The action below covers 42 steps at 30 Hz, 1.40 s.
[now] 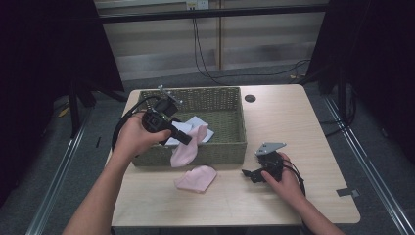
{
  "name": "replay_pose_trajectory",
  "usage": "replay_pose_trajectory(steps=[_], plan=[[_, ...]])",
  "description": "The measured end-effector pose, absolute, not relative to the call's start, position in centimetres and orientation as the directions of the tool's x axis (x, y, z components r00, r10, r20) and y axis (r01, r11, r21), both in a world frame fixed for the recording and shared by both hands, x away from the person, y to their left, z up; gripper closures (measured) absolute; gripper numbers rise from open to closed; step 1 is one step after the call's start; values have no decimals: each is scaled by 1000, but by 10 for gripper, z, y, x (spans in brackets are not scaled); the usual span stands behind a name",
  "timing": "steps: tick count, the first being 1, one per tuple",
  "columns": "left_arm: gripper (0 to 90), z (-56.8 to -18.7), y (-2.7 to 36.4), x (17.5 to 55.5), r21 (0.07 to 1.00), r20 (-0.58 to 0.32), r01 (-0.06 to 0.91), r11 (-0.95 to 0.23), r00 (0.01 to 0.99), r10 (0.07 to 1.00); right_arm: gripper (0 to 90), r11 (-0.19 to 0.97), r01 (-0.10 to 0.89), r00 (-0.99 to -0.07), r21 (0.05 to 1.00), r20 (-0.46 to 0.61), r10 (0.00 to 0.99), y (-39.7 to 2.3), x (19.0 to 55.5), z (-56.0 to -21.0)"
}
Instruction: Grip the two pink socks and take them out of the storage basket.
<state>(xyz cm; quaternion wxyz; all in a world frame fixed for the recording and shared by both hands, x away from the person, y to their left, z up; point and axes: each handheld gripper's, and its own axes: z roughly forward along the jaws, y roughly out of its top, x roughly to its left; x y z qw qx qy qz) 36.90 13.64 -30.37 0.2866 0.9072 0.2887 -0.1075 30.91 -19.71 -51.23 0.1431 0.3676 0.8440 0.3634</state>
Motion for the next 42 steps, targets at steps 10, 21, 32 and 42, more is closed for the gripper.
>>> replay_pose_trajectory(steps=[10,21,32,42], plan=[[627,-313,134,360,493,-324,541,-681,841,433,102,461,527,-683,713,33,729,-196,308,-512],[513,-351,149,353,503,-274,545,-671,837,474,102,470,518,-692,715,27,721,-196,309,-512],[471,-393,166,342,507,-266,564,-652,822,504,102,468,519,-691,715,29,722,-196,309,-512],[437,-425,170,333,519,-264,563,-643,821,506,102,469,519,-691,715,29,722,-196,309,-512]])
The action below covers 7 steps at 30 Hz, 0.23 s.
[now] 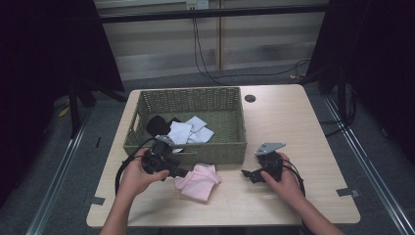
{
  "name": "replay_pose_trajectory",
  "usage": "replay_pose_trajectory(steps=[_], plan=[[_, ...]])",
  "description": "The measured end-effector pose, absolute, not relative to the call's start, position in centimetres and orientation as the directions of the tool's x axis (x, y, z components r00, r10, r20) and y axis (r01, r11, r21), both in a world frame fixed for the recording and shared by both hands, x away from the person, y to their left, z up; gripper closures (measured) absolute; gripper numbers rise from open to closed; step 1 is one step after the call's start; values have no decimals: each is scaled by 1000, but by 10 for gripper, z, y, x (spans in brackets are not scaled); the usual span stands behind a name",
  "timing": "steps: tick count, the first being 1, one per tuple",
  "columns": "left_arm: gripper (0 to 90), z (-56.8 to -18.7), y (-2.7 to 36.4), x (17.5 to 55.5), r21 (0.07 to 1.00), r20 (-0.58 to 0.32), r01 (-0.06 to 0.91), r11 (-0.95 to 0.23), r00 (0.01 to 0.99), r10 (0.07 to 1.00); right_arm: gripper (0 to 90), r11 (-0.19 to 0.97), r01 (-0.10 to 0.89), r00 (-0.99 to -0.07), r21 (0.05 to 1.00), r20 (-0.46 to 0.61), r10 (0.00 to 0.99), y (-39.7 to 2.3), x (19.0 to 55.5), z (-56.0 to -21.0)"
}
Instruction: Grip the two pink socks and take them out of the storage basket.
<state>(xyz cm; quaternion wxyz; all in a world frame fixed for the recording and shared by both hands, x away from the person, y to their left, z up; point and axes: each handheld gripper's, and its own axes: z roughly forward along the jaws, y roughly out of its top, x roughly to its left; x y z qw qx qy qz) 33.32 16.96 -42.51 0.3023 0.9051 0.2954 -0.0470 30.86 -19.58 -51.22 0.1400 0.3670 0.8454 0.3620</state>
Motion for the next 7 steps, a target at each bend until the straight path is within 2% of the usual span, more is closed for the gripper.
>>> replay_pose_trajectory(steps=[7], plan=[[401,-433,166,331,531,-267,563,-634,821,505,102,468,519,-691,715,29,722,-196,309,-512]])
